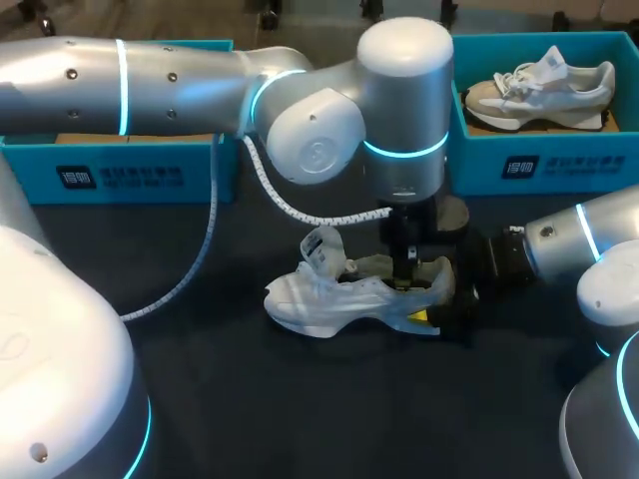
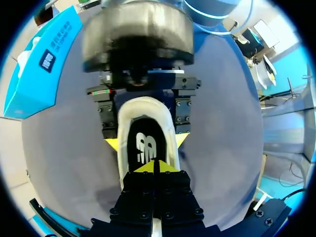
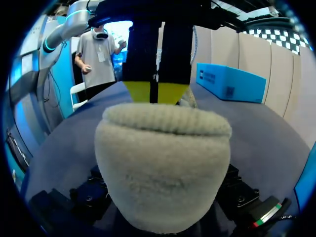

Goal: Take the shoe out of the shoebox, open the shoe tongue, remove and reinsert the insole, then place the shoe into the shoebox

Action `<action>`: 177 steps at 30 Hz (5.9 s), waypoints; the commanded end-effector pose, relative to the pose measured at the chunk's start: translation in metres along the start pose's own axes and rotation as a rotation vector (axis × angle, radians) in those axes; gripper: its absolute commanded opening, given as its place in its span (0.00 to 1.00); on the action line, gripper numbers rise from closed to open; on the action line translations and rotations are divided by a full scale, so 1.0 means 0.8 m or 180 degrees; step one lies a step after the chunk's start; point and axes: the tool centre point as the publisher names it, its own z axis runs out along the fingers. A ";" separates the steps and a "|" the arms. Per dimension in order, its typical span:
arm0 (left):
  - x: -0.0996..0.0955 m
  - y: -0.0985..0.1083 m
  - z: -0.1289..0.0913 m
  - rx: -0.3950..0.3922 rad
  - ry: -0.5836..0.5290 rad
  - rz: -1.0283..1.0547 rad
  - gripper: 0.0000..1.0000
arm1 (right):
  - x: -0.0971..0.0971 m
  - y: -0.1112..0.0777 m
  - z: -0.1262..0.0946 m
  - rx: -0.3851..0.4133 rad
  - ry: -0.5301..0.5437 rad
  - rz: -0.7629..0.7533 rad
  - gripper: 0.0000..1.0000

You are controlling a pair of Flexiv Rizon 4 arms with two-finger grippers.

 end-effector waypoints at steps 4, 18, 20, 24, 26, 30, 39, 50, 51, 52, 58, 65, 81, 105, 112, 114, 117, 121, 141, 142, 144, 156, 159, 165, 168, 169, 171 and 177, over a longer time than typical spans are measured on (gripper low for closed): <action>-0.002 0.010 0.017 0.0004 0.0110 0.0021 0.00 | 0.002 -0.002 0.008 0.0005 -0.0010 -0.0002 0.00; -0.005 0.022 0.034 0.0084 0.0195 0.0130 0.35 | 0.002 -0.002 0.008 0.0005 -0.0010 -0.0002 0.00; -0.007 0.023 0.037 0.0069 0.0202 0.0124 0.36 | 0.002 -0.002 0.008 0.0005 -0.0010 -0.0002 0.00; -0.009 0.025 0.046 0.0059 0.0171 0.0170 0.39 | 0.002 -0.002 0.008 0.0005 -0.0010 -0.0002 0.00; -0.010 0.025 0.051 0.0070 0.0107 0.0211 0.41 | 0.002 -0.002 0.008 0.0005 -0.0010 -0.0002 0.00; -0.008 0.025 0.057 0.0185 0.0023 0.0272 0.42 | 0.002 -0.002 0.008 0.0005 -0.0010 -0.0002 0.00; -0.009 0.023 0.082 0.0136 -0.0184 0.0390 0.36 | 0.002 -0.002 0.008 0.0005 -0.0010 -0.0002 0.00; -0.024 0.027 0.078 0.0164 -0.0302 0.0293 0.00 | 0.002 -0.002 0.008 0.0005 -0.0010 -0.0002 0.00; -0.026 0.029 0.073 0.0171 -0.0314 0.0279 0.00 | 0.002 -0.002 0.008 0.0005 -0.0010 -0.0002 0.00; -0.028 0.030 0.069 0.0184 -0.0338 0.0268 0.00 | 0.002 -0.002 0.008 0.0005 -0.0010 -0.0002 0.00; -0.032 0.037 0.042 0.0253 -0.0299 0.0230 0.00 | 0.002 -0.002 0.008 0.0005 -0.0010 -0.0002 0.00; -0.031 0.044 0.018 0.0370 -0.0061 0.0173 0.00 | 0.002 -0.002 0.008 0.0005 -0.0010 -0.0002 0.00; -0.021 0.047 -0.014 0.0604 0.0459 0.0199 0.00 | 0.002 -0.002 0.008 0.0005 -0.0010 -0.0002 0.00; -0.011 -0.021 -0.053 0.1151 0.0841 0.0349 0.00 | 0.002 -0.002 0.008 0.0005 -0.0010 -0.0002 0.00; -0.006 -0.032 -0.054 0.1168 0.0863 0.0389 0.36 | 0.002 -0.002 0.008 0.0005 -0.0010 -0.0002 0.00; -0.002 -0.030 -0.056 0.1182 0.0848 0.0403 0.62 | 0.002 -0.002 0.008 0.0005 -0.0010 -0.0002 0.00; 0.004 -0.026 -0.059 0.1179 0.0799 0.0396 1.00 | 0.002 -0.002 0.008 0.0005 -0.0010 -0.0002 0.00; 0.017 -0.020 -0.069 0.1204 0.0585 0.0386 1.00 | 0.002 -0.002 0.008 0.0005 -0.0010 -0.0002 0.00; 0.042 -0.021 -0.049 0.1176 -0.0442 0.0033 0.96 | 0.002 -0.002 0.008 0.0005 -0.0010 -0.0002 0.00; 0.041 -0.021 -0.048 0.1176 -0.0450 0.0028 0.95 | 0.002 -0.002 0.008 0.0005 -0.0010 -0.0002 0.00; 0.038 -0.021 -0.045 0.1157 -0.0504 0.0010 0.91 | 0.002 -0.002 0.008 0.0005 -0.0010 -0.0002 0.00; 0.019 -0.022 -0.026 0.1121 -0.0687 0.0022 0.45 | 0.002 -0.002 0.008 0.0005 -0.0010 -0.0002 0.00; 0.013 -0.021 -0.023 0.1123 -0.0684 0.0002 0.42 | 0.002 -0.002 0.008 0.0005 -0.0010 -0.0002 0.00; 0.007 -0.021 -0.019 0.1126 -0.0687 -0.0014 0.24 | 0.002 -0.002 0.008 0.0005 -0.0010 -0.0002 0.00; 0.008 -0.020 -0.022 0.1140 -0.0688 -0.0012 0.00 | 0.002 -0.002 0.008 0.0005 -0.0010 -0.0002 0.00; 0.008 -0.020 -0.023 0.1145 -0.0673 0.0002 0.00 | 0.002 -0.002 0.008 0.0005 -0.0010 -0.0002 0.00; 0.008 -0.019 -0.025 0.1151 -0.0626 0.0019 0.00 | 0.002 -0.002 0.008 0.0005 -0.0010 -0.0002 0.00; 0.007 -0.012 -0.038 0.1231 -0.0242 0.0097 0.00 | 0.002 -0.002 0.008 0.0005 -0.0010 -0.0002 0.00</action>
